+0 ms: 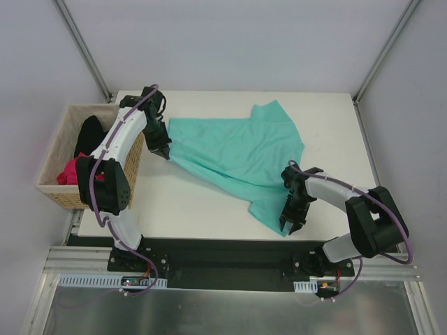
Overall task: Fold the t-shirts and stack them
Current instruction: Grap the side of the flattened tshirt closest away from the robot with both arms
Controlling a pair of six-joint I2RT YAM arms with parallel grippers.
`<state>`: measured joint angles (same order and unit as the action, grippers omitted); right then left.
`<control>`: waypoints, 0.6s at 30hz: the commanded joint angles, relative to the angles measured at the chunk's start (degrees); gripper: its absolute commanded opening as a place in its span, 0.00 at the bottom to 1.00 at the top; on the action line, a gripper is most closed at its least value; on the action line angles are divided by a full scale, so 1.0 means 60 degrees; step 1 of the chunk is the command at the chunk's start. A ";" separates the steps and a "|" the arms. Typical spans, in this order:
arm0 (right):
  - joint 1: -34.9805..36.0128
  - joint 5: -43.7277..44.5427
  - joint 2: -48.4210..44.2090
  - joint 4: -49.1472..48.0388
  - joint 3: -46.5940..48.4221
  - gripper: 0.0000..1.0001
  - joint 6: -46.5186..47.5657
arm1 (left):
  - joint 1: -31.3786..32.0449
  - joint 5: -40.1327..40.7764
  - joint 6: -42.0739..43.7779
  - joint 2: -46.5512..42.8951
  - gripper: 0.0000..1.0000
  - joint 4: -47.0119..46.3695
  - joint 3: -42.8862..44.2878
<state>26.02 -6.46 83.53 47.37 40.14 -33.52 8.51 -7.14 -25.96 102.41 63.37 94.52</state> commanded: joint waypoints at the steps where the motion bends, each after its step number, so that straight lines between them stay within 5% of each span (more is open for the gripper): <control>1: 0.0087 -0.0110 -0.0313 0.0205 -0.0113 0.32 -0.0346 | -0.0115 -0.0144 0.0151 -0.0603 0.00 0.0321 -0.0153; 9: 0.0146 -0.0110 -0.0269 0.0175 -0.0128 0.21 -0.0390 | -0.0115 -0.0071 0.0151 -0.0765 0.00 0.0321 -0.0241; 13: 0.0175 -0.0154 -0.0225 0.0117 -0.0157 0.01 -0.0390 | -0.0115 -0.0041 0.0151 -0.0809 0.00 0.0321 -0.0372; 18: 0.0204 -0.0096 -0.0195 0.0131 -0.0055 0.01 -0.0390 | -0.0130 -0.0012 0.0166 -0.0794 0.00 0.0321 -0.0431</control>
<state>26.65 -6.92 83.20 47.18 39.70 -34.54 8.51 -7.33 -25.96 100.55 63.48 92.27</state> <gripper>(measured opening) 0.018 0.007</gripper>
